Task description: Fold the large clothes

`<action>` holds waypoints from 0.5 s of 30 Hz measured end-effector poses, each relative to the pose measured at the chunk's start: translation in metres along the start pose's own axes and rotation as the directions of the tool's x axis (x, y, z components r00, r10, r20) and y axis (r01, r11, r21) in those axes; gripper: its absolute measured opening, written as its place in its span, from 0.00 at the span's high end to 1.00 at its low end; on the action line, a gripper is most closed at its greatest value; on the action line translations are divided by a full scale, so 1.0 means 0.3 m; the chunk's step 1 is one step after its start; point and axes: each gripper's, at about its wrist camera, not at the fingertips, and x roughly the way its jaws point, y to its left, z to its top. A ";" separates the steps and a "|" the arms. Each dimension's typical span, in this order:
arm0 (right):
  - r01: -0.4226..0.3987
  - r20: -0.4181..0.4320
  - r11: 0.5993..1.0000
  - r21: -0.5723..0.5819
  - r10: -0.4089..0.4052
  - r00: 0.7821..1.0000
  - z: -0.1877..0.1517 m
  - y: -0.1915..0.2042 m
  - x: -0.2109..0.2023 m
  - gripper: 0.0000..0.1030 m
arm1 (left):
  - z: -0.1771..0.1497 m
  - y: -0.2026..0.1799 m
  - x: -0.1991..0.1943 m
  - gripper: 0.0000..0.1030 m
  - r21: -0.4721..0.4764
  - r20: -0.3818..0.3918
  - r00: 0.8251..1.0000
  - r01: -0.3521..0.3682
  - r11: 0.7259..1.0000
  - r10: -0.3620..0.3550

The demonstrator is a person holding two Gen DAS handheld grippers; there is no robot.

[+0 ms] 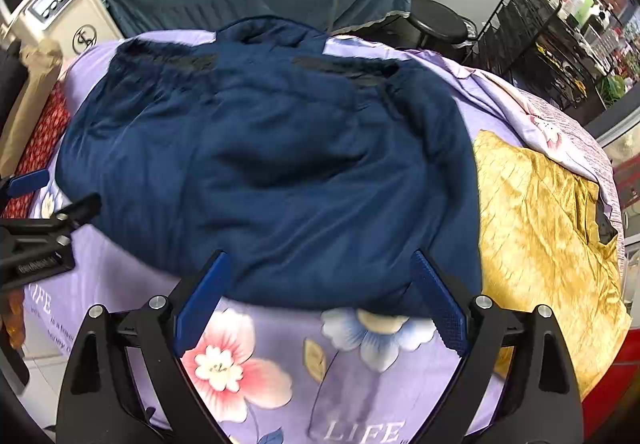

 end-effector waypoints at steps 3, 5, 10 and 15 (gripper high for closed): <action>0.017 -0.006 1.000 -0.005 -0.017 1.000 -0.032 0.031 -0.027 0.13 | -0.034 -0.015 -0.013 0.06 0.015 -0.023 0.999 -0.027 1.000 0.027; 0.024 -0.016 1.000 -0.011 -0.024 1.000 -0.052 0.045 -0.041 0.13 | -0.054 -0.012 -0.020 0.06 0.007 -0.037 0.999 -0.031 0.999 0.031; 0.035 -0.027 0.999 -0.020 -0.036 0.999 -0.080 0.061 -0.058 0.13 | -0.084 0.009 -0.038 0.07 -0.027 -0.032 0.999 -0.023 0.999 0.022; 0.032 -0.023 0.999 -0.013 -0.032 0.999 -0.094 0.064 -0.072 0.13 | -0.084 0.016 -0.048 0.06 -0.023 -0.027 0.999 -0.028 0.999 0.027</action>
